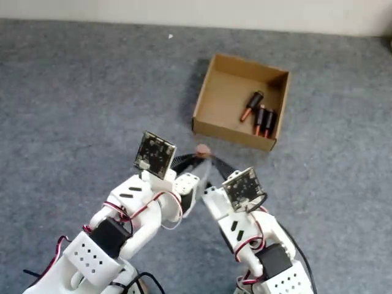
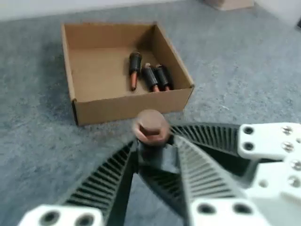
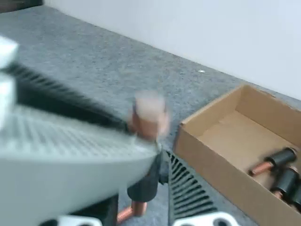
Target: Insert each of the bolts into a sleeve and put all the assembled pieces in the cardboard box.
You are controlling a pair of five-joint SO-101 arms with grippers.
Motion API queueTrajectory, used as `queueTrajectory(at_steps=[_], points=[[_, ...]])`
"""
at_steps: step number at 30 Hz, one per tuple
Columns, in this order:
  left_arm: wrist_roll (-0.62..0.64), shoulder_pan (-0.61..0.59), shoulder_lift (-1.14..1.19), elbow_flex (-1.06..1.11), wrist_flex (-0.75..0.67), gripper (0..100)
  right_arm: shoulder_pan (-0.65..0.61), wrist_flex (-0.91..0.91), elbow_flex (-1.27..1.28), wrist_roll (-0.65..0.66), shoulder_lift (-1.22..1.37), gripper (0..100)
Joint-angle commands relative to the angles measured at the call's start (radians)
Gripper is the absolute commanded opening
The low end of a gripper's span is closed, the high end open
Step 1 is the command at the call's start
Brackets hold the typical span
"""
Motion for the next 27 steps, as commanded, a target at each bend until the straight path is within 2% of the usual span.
queueTrajectory(at_steps=[1, 11, 13, 18, 21, 27], points=[[-0.009, -0.03, -0.01, -0.097, 0.098, 27, 0.013, -0.03, 0.094, 0.003, -0.021, 0.4], [-0.015, -0.262, -0.01, -0.159, 0.272, 27, 0.127, -0.018, 0.094, 0.0, -0.016, 0.4], [-0.015, -0.295, -0.01, -0.134, 0.285, 23, 0.137, 0.036, 0.085, 0.0, -0.016, 0.4], [-0.015, -0.381, -0.01, -0.041, 0.196, 0, 0.139, 0.147, 0.071, 0.0, -0.015, 0.4], [-0.015, -0.433, -0.01, 0.024, 0.144, 3, 0.143, 0.163, 0.036, 0.0, -0.015, 0.4], [-0.015, -0.526, -0.01, 0.2, -0.032, 1, 0.177, 0.28, -0.093, 0.002, -0.013, 0.4]])
